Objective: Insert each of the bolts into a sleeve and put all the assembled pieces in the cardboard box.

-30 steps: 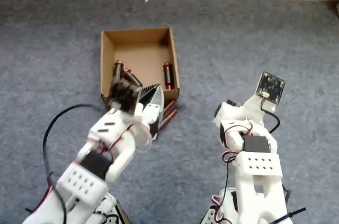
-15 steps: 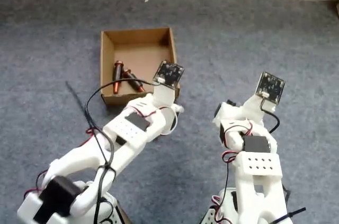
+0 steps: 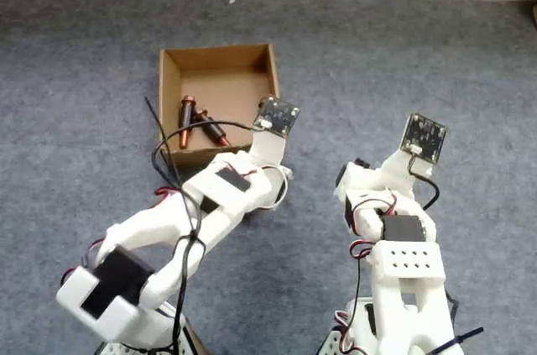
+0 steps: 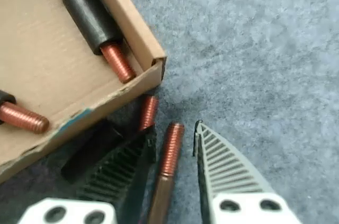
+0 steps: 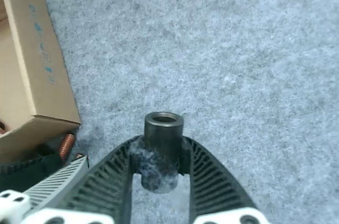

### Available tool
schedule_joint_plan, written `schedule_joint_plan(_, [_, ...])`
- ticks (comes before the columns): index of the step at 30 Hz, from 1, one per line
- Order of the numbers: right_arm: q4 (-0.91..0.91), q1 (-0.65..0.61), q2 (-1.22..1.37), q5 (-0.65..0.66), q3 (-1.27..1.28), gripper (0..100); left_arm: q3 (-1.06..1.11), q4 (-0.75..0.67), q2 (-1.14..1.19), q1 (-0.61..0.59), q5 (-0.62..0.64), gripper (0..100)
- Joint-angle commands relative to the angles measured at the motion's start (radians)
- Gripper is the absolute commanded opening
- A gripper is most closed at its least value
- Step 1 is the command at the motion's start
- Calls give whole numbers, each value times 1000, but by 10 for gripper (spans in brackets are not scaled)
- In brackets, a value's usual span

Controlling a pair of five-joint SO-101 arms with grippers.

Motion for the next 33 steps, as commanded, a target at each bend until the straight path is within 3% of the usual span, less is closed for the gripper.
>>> schedule_joint_plan(1, [-22, -8, -30, -8, -8, 5, -183, 216, 81, 16, 8, 147])
schedule_joint_plan(7, [-22, -8, -30, -8, -8, 5, -383, 454, 222, 8, 15, 146])
schedule_joint_plan(9, [-22, -8, -30, -8, -8, 5, -412, 488, 243, 10, 15, 137])
schedule_joint_plan(12, [-22, -7, -30, -8, -8, 5, -417, 494, 232, 16, 15, 15])
schedule_joint_plan(14, [-22, -5, -30, -8, -8, 5, -410, 502, 205, 18, 23, 21])
schedule_joint_plan(27, [-22, -4, -30, -6, -8, 5, -269, 589, -157, 4, 315, 5])
schedule_joint_plan(33, [-22, -4, -30, -6, -8, 5, -182, 589, -364, -136, 483, 6])
